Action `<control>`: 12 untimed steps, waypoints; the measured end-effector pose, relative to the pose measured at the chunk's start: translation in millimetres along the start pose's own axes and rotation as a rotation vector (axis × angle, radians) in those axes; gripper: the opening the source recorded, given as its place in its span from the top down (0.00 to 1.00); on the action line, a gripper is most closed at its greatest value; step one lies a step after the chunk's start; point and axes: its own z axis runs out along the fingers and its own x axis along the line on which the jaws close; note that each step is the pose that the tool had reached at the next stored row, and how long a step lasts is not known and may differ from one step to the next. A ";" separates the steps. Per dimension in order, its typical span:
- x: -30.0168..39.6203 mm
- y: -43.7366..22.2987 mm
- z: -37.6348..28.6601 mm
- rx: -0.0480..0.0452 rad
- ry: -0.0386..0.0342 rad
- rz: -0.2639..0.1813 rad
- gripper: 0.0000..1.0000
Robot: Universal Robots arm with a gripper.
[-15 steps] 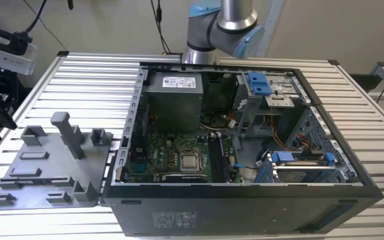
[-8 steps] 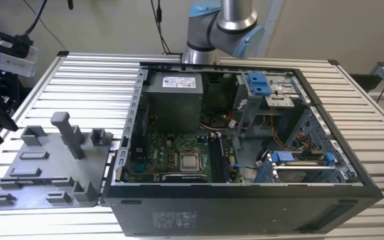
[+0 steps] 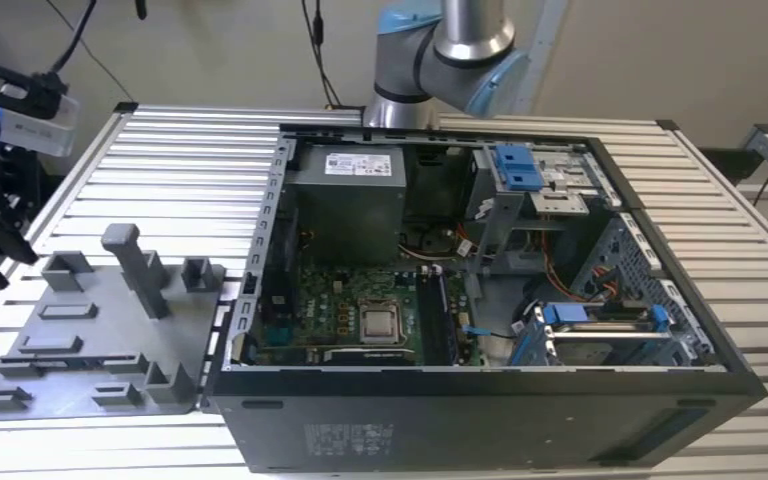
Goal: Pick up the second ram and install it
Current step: 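Pick up the second ram and move it above second insertion slot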
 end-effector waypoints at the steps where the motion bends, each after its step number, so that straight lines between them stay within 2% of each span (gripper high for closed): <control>1: 0.0 0.0 0.7 0.0000 0.0001 0.000 0.64; 12: 0.0 -0.4 7.2 0.0000 0.0000 0.000 0.64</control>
